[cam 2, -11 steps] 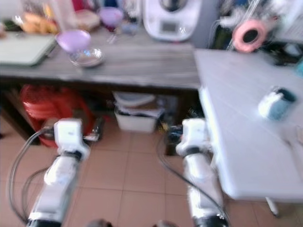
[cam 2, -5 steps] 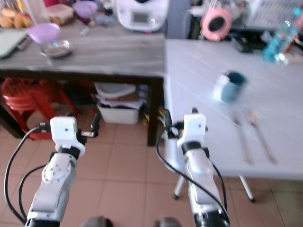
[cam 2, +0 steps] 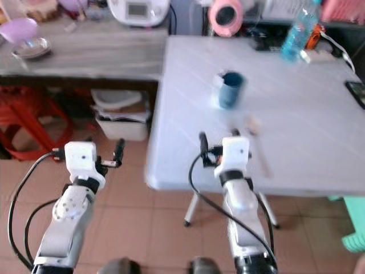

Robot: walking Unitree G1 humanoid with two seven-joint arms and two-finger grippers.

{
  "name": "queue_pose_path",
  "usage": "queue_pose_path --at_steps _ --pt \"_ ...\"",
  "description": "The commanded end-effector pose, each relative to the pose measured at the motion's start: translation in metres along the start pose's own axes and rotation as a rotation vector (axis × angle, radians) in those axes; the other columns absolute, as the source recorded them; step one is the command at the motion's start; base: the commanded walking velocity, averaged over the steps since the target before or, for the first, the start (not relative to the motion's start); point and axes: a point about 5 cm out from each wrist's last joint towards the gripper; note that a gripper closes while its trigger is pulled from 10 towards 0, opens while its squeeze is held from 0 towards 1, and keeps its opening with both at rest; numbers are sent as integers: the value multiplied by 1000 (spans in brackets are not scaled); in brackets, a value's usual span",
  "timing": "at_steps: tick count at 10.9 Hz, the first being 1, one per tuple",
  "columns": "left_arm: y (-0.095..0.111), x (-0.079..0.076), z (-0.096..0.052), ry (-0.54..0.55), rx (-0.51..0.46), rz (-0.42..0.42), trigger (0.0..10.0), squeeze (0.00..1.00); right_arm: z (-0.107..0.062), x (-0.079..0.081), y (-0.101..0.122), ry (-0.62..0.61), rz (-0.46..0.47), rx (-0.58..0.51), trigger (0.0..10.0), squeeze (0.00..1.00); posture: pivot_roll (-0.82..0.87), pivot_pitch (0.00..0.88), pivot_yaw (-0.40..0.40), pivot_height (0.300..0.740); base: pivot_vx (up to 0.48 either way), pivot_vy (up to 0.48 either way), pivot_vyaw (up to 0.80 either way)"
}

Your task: Setting the table

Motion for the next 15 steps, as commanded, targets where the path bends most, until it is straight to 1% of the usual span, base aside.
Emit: queue_pose_path --at_steps 1,3,4,5,6,7,8,9,10,11,14,15 --pt "1 -7 -1 -18 8 -2 10000 0 -2 -9 1 -21 -17 7 10000 0 -30 123 1 740 0 0 0" --pt "-1 -6 -2 -10 16 -1 10000 0 1 -15 1 -53 -20 29 10000 0 -29 133 -4 740 0 0 0" --pt "-2 -4 -3 -7 22 3 10000 0 8 -21 4 -78 -8 39 10000 0 -28 163 1 740 0 0 0" --pt "-1 -3 -3 -7 23 7 10000 0 15 -26 6 -96 12 45 10000 0 -27 167 8 740 0 0 0" --pt "1 -2 -2 -6 19 11 10000 0 23 -26 11 -88 16 45 10000 0 -27 176 19 740 0 0 0" --pt "2 -1 -2 -8 13 17 10000 0 29 -24 17 -58 -10 33 10000 0 -23 184 25 740 0 0 0" --pt "2 0 -2 -13 16 21 10000 0 35 -22 24 -55 -28 8 10000 0 -21 189 29 740 0 0 794" --pt "2 0 -3 -14 17 21 10000 0 37 -22 24 -64 -13 5 10000 0 -18 194 29 740 0 0 794" --pt "2 0 -4 -15 19 22 10000 0 37 -23 23 -79 5 12 10000 0 -16 202 28 740 0 0 0" --pt "3 0 -6 -16 22 23 10000 0 37 -24 19 -100 49 39 10000 0 -15 214 29 740 0 0 0" --pt "1 1 -8 -23 29 25 10000 0 44 -26 20 -126 46 91 10000 0 -15 223 27 740 0 0 0" --pt "2 1 -8 -25 31 23 10000 0 44 -26 17 -141 81 120 10000 0 -14 224 26 740 0 0 0"
Point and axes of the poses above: a point about 5 cm out from each wrist's last joint towards the gripper, its own z axis pointing out of the wrist towards the gripper, its own y axis along the axis of the wrist's last joint, x = y × z, and after that the axes turned 15 degrees about z, right-handed
